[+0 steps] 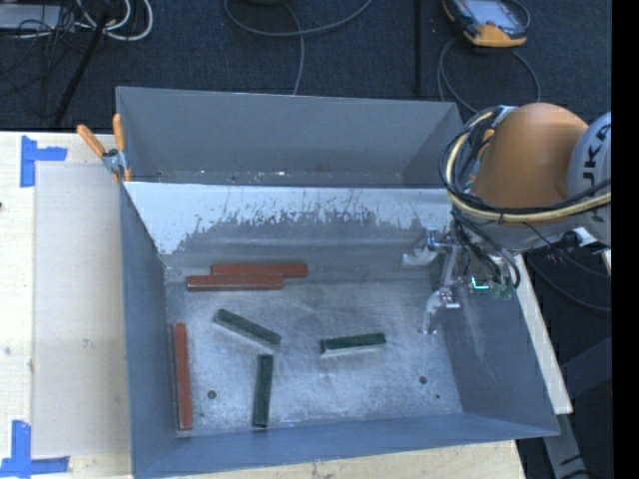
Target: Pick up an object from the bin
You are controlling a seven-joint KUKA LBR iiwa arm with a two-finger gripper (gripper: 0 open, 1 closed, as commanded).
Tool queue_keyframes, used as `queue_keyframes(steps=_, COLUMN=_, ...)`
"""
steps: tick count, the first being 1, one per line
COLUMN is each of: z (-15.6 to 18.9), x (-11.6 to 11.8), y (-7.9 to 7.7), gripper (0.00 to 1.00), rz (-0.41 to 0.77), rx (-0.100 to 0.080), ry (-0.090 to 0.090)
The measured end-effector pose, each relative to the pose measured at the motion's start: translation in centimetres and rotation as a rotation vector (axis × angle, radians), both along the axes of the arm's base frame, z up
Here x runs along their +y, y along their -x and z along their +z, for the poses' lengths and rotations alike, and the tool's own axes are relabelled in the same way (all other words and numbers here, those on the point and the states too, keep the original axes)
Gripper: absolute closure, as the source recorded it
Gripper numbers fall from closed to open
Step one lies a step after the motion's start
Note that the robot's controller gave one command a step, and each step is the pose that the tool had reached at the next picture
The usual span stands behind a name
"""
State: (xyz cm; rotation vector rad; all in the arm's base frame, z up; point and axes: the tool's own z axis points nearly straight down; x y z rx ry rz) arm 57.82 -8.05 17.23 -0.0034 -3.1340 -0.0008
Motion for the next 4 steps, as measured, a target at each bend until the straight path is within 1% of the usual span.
queue_keyframes(steps=1, z=0.4, x=0.0, y=-0.2, gripper=0.0, rz=0.002, rx=-0.007, ry=0.001)
queue_keyframes(steps=2, z=-9.7, x=4.7, y=1.7, gripper=1.0, rz=0.091, rx=-0.012, ry=0.002)
queue_keyframes(steps=3, z=-9.7, x=4.7, y=1.6, gripper=1.0, rz=0.092, rx=-0.012, ry=0.002)
queue_keyframes(steps=4, z=4.8, x=2.2, y=1.5, gripper=1.0, rz=0.078, rx=-0.01, ry=0.001)
